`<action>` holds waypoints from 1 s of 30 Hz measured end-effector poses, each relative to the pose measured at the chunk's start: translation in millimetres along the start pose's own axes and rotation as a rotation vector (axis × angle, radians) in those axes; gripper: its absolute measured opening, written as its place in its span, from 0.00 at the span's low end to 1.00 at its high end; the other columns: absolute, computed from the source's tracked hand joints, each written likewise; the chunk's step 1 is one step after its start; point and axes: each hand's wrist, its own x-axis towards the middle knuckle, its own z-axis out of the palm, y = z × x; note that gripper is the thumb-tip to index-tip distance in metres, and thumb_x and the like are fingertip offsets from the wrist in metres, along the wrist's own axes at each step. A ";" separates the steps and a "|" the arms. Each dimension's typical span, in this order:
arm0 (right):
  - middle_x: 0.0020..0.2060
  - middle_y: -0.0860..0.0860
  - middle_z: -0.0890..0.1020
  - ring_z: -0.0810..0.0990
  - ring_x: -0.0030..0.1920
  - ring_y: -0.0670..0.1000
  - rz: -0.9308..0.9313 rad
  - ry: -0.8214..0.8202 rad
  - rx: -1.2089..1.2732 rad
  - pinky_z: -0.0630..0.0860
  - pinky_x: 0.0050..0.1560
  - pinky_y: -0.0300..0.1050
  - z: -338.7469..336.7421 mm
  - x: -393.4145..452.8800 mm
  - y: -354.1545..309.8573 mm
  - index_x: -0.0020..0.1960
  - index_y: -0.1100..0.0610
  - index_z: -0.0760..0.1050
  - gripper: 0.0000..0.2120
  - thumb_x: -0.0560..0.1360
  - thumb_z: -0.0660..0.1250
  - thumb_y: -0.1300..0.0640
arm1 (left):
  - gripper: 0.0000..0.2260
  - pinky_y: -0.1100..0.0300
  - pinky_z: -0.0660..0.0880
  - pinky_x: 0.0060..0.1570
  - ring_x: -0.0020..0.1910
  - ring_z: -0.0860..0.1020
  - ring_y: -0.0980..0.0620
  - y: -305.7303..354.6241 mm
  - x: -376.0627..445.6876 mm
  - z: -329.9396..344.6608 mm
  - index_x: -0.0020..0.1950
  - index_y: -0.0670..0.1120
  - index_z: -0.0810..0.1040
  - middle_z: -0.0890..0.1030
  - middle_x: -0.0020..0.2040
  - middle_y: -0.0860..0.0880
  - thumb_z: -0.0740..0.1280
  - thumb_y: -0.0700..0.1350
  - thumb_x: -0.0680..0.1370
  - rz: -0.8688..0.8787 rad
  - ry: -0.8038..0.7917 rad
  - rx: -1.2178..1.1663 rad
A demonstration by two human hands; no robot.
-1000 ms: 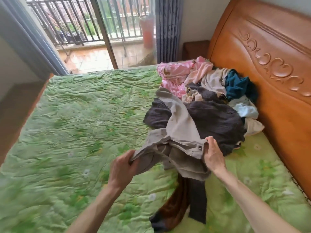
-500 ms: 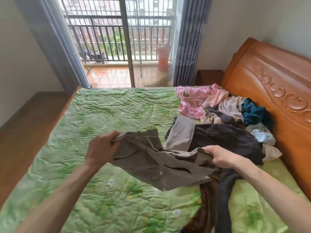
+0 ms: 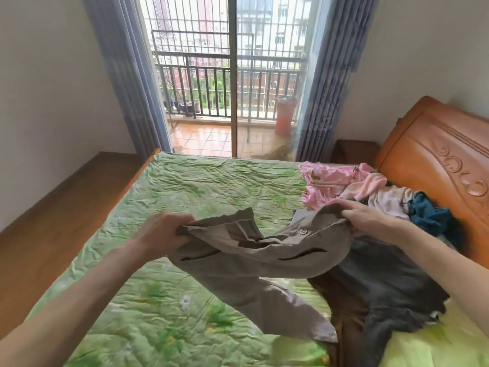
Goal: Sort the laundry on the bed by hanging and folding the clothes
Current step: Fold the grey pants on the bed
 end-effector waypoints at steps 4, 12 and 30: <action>0.52 0.51 0.78 0.72 0.41 0.50 0.022 0.001 -0.127 0.76 0.47 0.49 -27.4 3.7 -32.8 0.56 0.45 0.76 0.12 0.78 0.63 0.40 | 0.13 0.46 0.77 0.38 0.33 0.77 0.53 -11.8 -1.6 -40.6 0.38 0.45 0.83 0.82 0.33 0.45 0.78 0.54 0.72 -0.172 -0.009 -0.221; 0.43 0.36 0.82 0.80 0.40 0.35 -0.683 0.112 -0.516 0.74 0.40 0.28 -65.9 -23.4 -161.0 0.51 0.35 0.72 0.28 0.61 0.70 0.19 | 0.22 0.64 0.81 0.43 0.44 0.85 0.57 -49.6 4.9 -155.0 0.52 0.53 0.89 0.88 0.45 0.50 0.82 0.61 0.64 -0.181 0.227 -0.594; 0.53 0.54 0.88 0.88 0.52 0.53 -0.475 0.136 0.287 0.84 0.48 0.42 14.0 16.5 -266.1 0.56 0.51 0.87 0.18 0.69 0.77 0.47 | 0.25 0.56 0.83 0.52 0.59 0.85 0.43 -172.5 41.9 -225.9 0.64 0.45 0.85 0.85 0.62 0.40 0.83 0.46 0.67 -0.124 -0.011 -1.237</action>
